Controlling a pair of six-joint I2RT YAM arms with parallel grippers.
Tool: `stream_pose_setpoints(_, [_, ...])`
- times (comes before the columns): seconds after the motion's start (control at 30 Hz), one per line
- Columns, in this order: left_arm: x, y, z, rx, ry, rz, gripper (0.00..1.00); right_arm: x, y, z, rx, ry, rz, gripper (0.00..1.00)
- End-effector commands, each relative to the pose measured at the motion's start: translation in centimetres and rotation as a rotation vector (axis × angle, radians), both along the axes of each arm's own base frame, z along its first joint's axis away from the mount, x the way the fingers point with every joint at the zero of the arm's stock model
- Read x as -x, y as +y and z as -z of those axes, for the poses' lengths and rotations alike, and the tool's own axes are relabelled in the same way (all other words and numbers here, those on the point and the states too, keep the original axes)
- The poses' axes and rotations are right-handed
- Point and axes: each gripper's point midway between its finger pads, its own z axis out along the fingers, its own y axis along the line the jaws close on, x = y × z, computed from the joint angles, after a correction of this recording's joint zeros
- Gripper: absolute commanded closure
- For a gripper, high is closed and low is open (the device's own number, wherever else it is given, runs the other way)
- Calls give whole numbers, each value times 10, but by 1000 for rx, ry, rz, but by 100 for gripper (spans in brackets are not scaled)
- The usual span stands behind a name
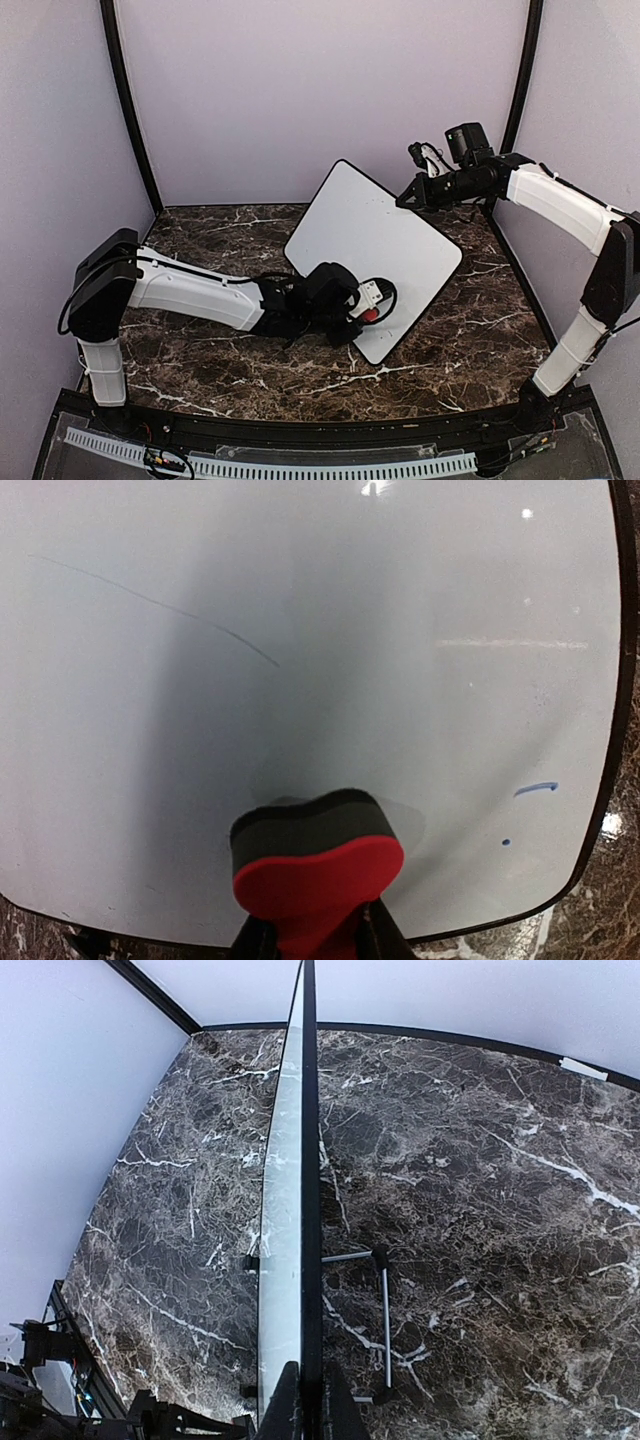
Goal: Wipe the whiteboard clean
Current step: Erase the center of the whiteboard.
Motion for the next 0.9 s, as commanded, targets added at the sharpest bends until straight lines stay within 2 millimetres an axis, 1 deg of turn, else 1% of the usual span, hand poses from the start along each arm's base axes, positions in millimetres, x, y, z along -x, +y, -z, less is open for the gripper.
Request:
stream_pose_setpoints(0.0, [32,-17,-3,17,-1,116,100,21,16,12,6,95,-45,100])
stream_pose_setpoints(0.13, [50,-29,-3,25,-2,166,100,21,17,13,7,96,-47,100])
stream_pose_setpoints(0.3, [60,-33,0,21,2,191,100,21,17,14,8,98,-47,100])
stream_pose_setpoints(0.37, [56,-31,0,18,-9,164,100,21,17,13,6,95,-48,100])
stream_pose_setpoints(0.43, [46,-27,0,14,-27,119,100,22,18,13,7,96,-48,100])
stream_pose_setpoints(0.63, [2,-4,-5,14,-24,-20,100,23,18,12,8,94,-50,100])
stream_pose_setpoints(0.7, [-7,1,-5,4,-28,-41,100,23,18,12,8,94,-50,100])
stream_pose_setpoints(0.77, [-12,0,-7,-1,-30,-50,100,23,18,12,8,94,-50,100])
stream_pose_setpoints(0.87, [-10,-3,-7,7,-10,-40,100,23,18,12,8,94,-50,100])
